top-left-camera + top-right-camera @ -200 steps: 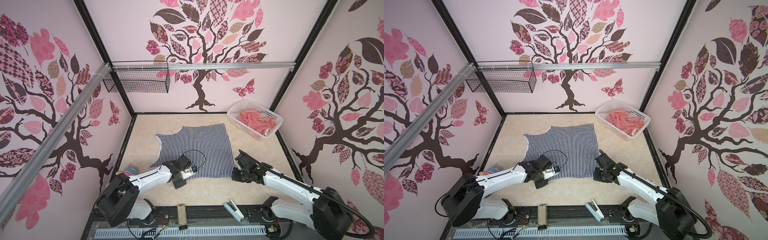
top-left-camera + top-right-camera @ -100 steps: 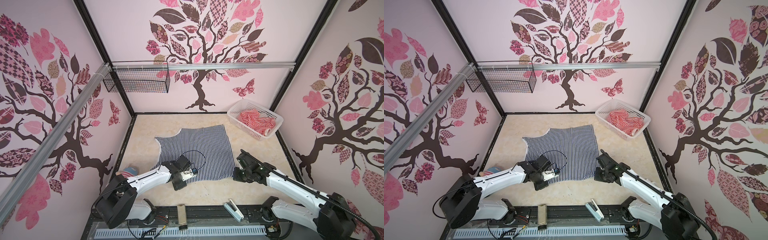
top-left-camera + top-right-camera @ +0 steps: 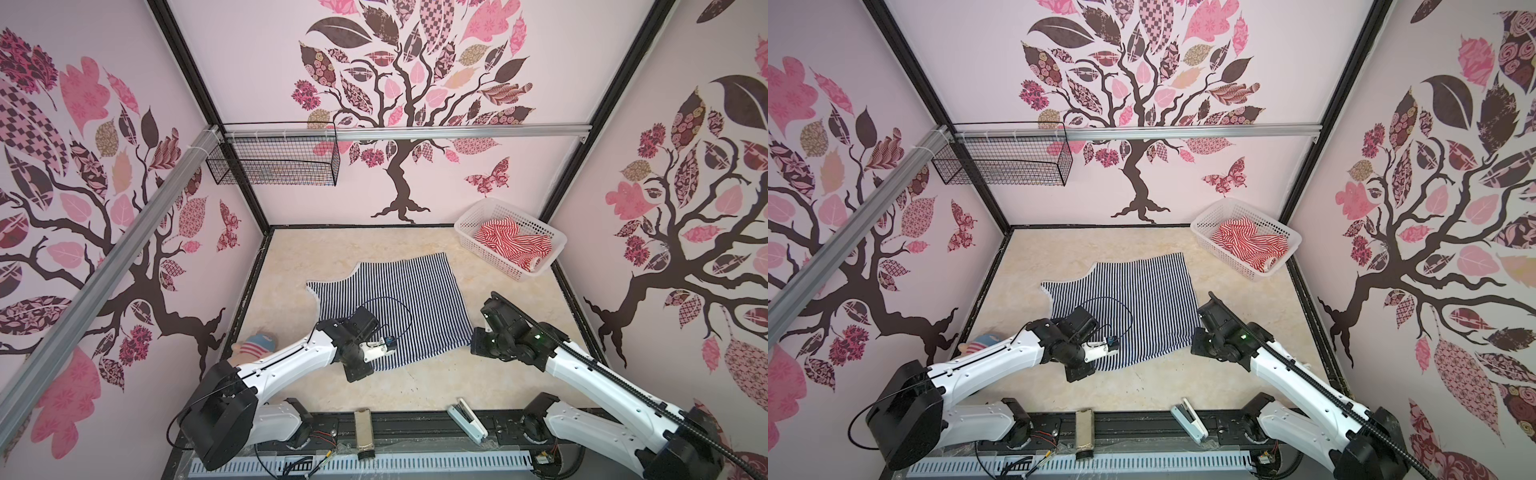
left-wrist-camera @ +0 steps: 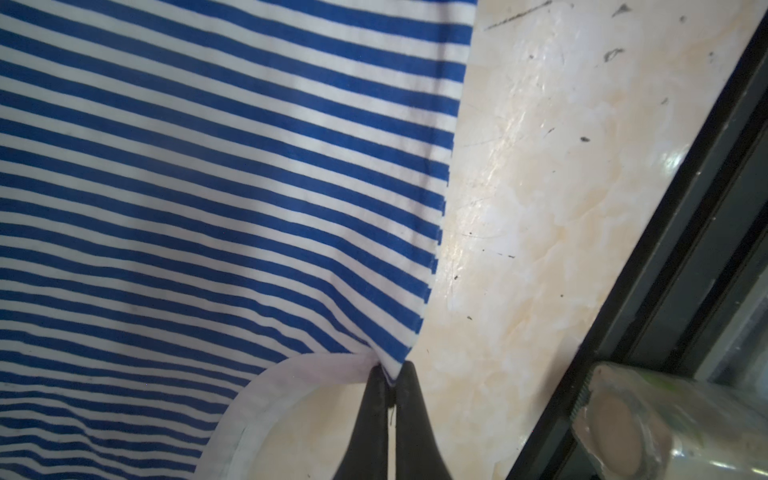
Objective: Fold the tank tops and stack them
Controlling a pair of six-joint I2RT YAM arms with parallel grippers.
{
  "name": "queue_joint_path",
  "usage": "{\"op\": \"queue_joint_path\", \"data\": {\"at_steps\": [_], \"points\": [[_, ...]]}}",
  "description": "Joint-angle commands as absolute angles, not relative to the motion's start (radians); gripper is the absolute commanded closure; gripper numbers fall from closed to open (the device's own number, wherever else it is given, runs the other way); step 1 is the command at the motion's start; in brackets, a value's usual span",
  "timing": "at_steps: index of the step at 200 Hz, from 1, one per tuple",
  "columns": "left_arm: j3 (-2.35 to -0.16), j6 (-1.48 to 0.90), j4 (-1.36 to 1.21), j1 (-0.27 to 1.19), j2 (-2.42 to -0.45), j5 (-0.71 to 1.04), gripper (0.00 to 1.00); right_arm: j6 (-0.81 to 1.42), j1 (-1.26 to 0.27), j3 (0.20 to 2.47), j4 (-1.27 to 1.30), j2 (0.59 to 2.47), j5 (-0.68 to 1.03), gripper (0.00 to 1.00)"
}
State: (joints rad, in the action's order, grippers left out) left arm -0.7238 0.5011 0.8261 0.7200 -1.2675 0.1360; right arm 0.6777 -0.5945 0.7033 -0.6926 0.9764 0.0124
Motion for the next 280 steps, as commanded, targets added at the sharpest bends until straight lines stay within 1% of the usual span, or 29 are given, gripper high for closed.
{"op": "queue_joint_path", "data": {"at_steps": [1, 48, 97, 168, 220, 280], "points": [[-0.759, 0.477, 0.785, 0.696, -1.229, 0.113, 1.0, 0.678, -0.597, 0.756, -0.705, 1.006, -0.034, 1.0], [-0.813, 0.47, 0.749, 0.599, -1.227, 0.101, 1.0, 0.647, -0.595, 0.819, -0.675, 1.104, -0.069, 1.0], [-0.836, 0.48, 0.677, 0.59, -1.28, 0.039, 1.0, 0.627, -0.569, 0.848, -0.619, 1.184, -0.076, 1.0], [-0.904, 0.467, 0.608, 0.556, -1.37, -0.032, 1.0, 0.558, -0.464, 0.883, -0.577, 1.256, -0.039, 1.0], [-0.968, 0.477, 0.603, 0.535, -1.43, -0.061, 1.0, 0.521, -0.456, 0.938, -0.562, 1.331, -0.046, 1.0], [-0.992, 0.492, 0.572, 0.521, -1.516, -0.096, 1.0, 0.491, -0.441, 1.008, -0.528, 1.441, -0.047, 1.0]]}}
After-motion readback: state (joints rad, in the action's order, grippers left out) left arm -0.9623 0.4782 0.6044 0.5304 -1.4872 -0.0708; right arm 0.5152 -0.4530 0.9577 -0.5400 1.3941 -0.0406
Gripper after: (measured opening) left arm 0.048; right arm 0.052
